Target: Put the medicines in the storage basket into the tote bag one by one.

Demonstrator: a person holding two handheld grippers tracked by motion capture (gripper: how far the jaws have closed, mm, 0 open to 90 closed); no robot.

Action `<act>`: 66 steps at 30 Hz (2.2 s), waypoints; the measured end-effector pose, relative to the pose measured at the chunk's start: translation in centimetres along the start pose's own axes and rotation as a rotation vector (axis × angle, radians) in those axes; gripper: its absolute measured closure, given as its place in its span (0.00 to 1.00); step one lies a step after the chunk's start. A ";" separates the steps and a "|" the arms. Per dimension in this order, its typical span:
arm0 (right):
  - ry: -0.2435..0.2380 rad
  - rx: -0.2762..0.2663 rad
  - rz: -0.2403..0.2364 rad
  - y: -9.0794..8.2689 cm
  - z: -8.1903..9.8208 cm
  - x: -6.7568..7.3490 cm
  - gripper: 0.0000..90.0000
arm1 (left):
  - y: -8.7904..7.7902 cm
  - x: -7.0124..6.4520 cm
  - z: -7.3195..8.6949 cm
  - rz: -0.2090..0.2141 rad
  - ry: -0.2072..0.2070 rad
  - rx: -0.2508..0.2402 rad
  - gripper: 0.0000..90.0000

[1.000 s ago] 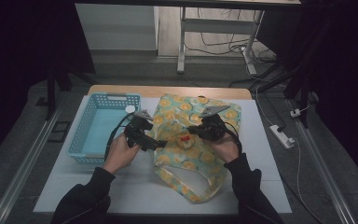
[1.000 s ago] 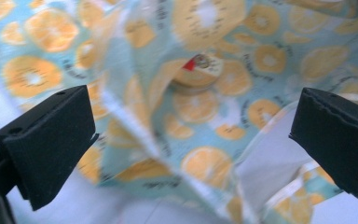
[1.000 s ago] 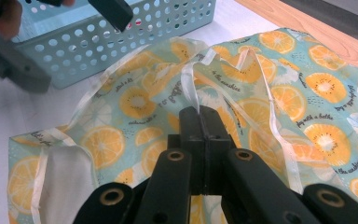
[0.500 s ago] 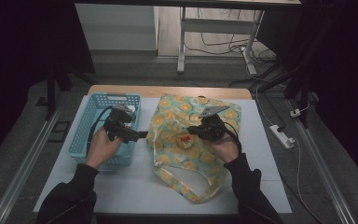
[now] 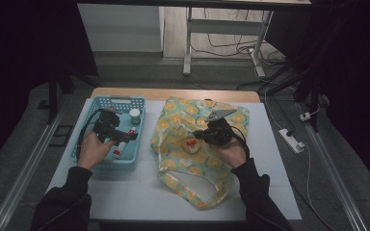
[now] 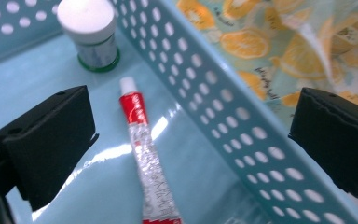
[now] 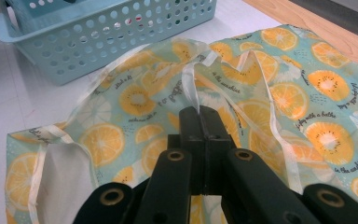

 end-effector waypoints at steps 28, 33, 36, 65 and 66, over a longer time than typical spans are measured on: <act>-0.001 0.004 -0.005 0.1 0.1 0.1 1.00 | 4.2 3.5 3.6 -0.162 -0.025 0.285 0.05; -0.002 0.005 -0.005 0.2 0.1 0.1 1.00 | 4.3 3.4 3.7 -0.157 -0.018 0.297 0.32; 0.001 0.005 -0.005 0.2 0.1 0.1 1.00 | 4.3 3.3 3.9 -0.154 -0.013 0.313 0.48; -0.005 -0.004 0.002 0.0 0.0 0.0 1.00 | 2.9 2.8 2.4 -0.117 -0.082 0.213 0.81; -0.005 -0.005 0.002 0.0 0.0 0.0 1.00 | 2.8 2.7 2.3 -0.103 -0.082 0.214 0.81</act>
Point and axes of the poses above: each handheld gripper's, and its own axes: y roughly forward along the jaws, z roughly out of its underside, x roughly to its left, the point moved 10 cm from there along y, roughly forward along the jaws, and after that the axes turned 10 degrees about -y, right-handed, at the moved point
